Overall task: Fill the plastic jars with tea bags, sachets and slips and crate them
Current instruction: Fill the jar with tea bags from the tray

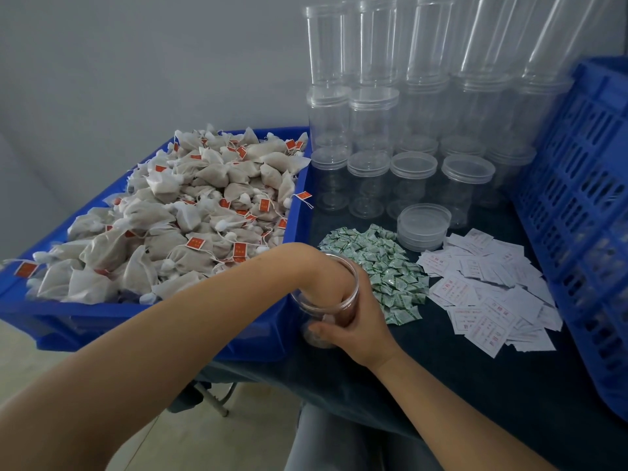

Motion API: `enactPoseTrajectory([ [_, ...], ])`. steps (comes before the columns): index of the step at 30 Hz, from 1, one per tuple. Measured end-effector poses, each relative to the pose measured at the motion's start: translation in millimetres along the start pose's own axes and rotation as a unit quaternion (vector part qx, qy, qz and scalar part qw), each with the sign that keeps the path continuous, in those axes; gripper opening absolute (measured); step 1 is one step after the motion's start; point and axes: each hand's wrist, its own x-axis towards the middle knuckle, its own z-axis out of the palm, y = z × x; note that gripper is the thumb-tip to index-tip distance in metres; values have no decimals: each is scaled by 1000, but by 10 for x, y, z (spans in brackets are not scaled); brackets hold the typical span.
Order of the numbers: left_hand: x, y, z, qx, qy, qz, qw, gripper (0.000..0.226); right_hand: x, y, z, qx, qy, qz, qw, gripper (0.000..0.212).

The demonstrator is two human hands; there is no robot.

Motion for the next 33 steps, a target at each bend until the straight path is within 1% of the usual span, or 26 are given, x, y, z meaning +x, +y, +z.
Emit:
enactPoseTrajectory([
  [1,20,-86,-40,-65,-3,48,997,37,2,-7,0,-2,-1,-2,1000,95],
  [2,-7,-174,-113,-101,-17,88,991,38,3,-13,0,-2,-1,-3,1000,94],
  [4,-89,-338,-207,-115,-62,136,982,32,8,-14,4,-1,3,-8,1000,92],
  [5,-88,-289,-203,-118,-81,147,979,27,11,-9,7,0,5,-11,1000,92],
  [7,-89,-326,-195,-139,-86,165,973,20,14,2,9,1,5,-16,1000,93],
  [8,-116,-337,-194,-153,-80,176,969,18,14,5,8,2,5,-18,1000,93],
  [9,-146,-388,-213,-175,-58,180,966,18,13,5,8,3,4,-21,1000,93],
  [11,-208,-511,-235,-214,-5,165,963,22,11,0,10,8,0,-21,1000,91],
  [13,-303,-606,-233,-258,54,159,951,24,8,7,12,13,-3,-25,1000,89],
  [16,-439,-813,-210,-333,131,139,923,23,9,19,14,5,0,-18,1000,90],
  [19,-505,-969,-123,-386,197,100,896,26,5,38,13,-3,7,-11,1000,91],
  [22,-531,-1077,27,-395,246,61,883,25,2,33,17,-7,12,-13,1000,91],
  [28,-505,-1183,324,-340,269,-4,901,15,-8,20,20,-10,6,-10,1000,92],
  [30,-476,-1183,381,-324,267,-17,907,18,-1,18,16,-5,4,-11,1000,91],
  [33,-441,-1195,423,-326,228,-16,917,31,-3,14,13,-7,5,-11,1000,91],
])
